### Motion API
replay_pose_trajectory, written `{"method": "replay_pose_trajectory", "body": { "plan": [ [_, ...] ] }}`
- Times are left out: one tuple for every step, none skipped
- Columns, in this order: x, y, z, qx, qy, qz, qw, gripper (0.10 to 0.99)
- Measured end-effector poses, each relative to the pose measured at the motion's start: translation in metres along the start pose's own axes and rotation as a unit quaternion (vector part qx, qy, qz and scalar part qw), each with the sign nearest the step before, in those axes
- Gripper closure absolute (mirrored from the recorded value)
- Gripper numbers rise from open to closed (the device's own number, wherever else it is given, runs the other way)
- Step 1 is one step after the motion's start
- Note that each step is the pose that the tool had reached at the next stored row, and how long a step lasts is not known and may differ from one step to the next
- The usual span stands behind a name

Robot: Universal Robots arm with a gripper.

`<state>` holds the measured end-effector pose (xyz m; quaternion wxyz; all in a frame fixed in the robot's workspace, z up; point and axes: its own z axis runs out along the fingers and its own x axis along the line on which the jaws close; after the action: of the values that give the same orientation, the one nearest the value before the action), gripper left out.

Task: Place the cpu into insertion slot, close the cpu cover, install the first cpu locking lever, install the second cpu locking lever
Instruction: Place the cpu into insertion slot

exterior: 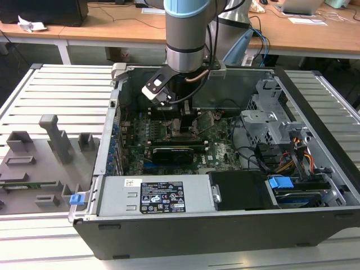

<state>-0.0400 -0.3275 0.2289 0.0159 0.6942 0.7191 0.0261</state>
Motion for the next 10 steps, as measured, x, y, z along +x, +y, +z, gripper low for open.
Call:
{"method": "replay_pose_trajectory", "body": {
  "plan": [
    [0.0003,0.0,0.0005,0.0,0.0,0.0,1.0,0.557],
    [0.0006,0.0,0.0009,0.0,0.0,0.0,1.0,0.557],
    [0.0008,0.0,0.0013,0.0,0.0,0.0,1.0,0.557],
    [0.0009,0.0,0.0016,0.0,0.0,0.0,1.0,0.557],
    [0.0009,-0.0001,0.0016,0.0001,-0.0001,0.0,1.0,0.557],
    [0.0009,-0.0001,0.0016,0.0001,-0.0001,0.0,1.0,0.557],
    [0.0009,0.0,0.0017,0.0,0.0,0.0,1.0,0.557],
    [0.0009,0.0,0.0017,0.0,0.0,0.0,1.0,0.557],
    [0.0009,0.0,0.0017,0.0,0.0,0.0,1.0,0.557],
    [0.0009,-0.0001,0.0018,0.0,0.0,0.0,1.0,0.557]
  ]
}}
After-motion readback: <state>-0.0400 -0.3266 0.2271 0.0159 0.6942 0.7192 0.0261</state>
